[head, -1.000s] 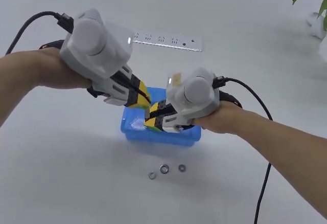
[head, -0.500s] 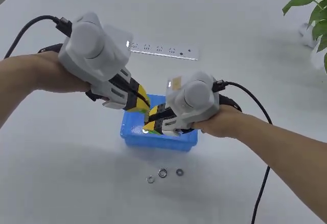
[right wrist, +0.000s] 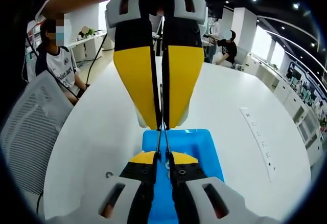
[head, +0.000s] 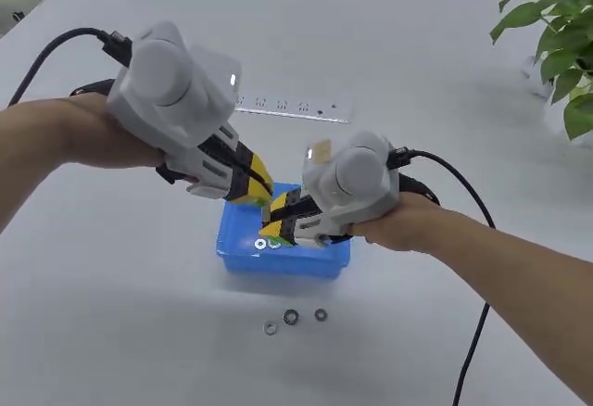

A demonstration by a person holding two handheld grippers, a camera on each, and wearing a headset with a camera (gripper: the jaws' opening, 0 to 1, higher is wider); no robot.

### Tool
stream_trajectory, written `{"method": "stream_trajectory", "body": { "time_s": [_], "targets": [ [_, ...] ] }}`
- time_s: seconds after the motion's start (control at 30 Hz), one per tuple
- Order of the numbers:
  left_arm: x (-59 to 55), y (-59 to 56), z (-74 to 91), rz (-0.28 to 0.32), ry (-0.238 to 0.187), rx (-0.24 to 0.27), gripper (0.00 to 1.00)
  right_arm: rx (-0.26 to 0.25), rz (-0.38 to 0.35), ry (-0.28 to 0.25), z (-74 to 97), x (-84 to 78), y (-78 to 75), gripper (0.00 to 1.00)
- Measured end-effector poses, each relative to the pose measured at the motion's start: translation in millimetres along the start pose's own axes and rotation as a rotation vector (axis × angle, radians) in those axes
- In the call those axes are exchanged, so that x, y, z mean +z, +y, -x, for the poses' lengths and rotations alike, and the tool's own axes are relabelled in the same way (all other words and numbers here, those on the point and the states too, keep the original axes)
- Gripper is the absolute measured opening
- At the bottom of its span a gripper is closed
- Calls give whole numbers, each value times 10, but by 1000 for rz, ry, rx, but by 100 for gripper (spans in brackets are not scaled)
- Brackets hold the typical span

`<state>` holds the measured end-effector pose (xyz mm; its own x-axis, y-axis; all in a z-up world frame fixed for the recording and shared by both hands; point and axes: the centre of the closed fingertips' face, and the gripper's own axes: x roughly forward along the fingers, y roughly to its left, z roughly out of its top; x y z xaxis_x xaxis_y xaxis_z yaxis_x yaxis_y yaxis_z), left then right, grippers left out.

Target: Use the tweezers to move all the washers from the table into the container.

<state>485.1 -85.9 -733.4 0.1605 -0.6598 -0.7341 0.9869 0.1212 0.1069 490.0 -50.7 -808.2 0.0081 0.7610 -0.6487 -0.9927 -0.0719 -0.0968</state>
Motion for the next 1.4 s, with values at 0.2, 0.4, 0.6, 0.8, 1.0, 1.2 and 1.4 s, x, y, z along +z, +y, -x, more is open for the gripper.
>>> {"method": "stream_trajectory", "body": {
  "time_s": [0.2, 0.4, 0.6, 0.8, 1.0, 1.2, 1.4],
  "targets": [
    [65, -78, 59, -10, -1, 7, 5, -11, 11, -3, 73, 61, 71, 11],
    [106, -169, 85, -16, -4, 6, 5, -20, 15, -2, 121, 81, 163, 11],
    [128, -282, 77, -20, -9, 0, 5, -25, 9, -1, 158, 60, 269, 11],
    [126, -395, 46, -21, -9, -10, 5, -25, 2, 2, 169, 20, 381, 12],
    [95, -524, -22, -16, -12, -26, 5, -14, -1, 12, 139, -57, 509, 12],
    [48, -612, -84, -5, -14, -36, 5, -5, -13, 15, 106, -133, 609, 12],
    [-4, -691, -148, 8, -16, -51, 5, 4, -15, 20, 54, -201, 696, 12]
  ]
}}
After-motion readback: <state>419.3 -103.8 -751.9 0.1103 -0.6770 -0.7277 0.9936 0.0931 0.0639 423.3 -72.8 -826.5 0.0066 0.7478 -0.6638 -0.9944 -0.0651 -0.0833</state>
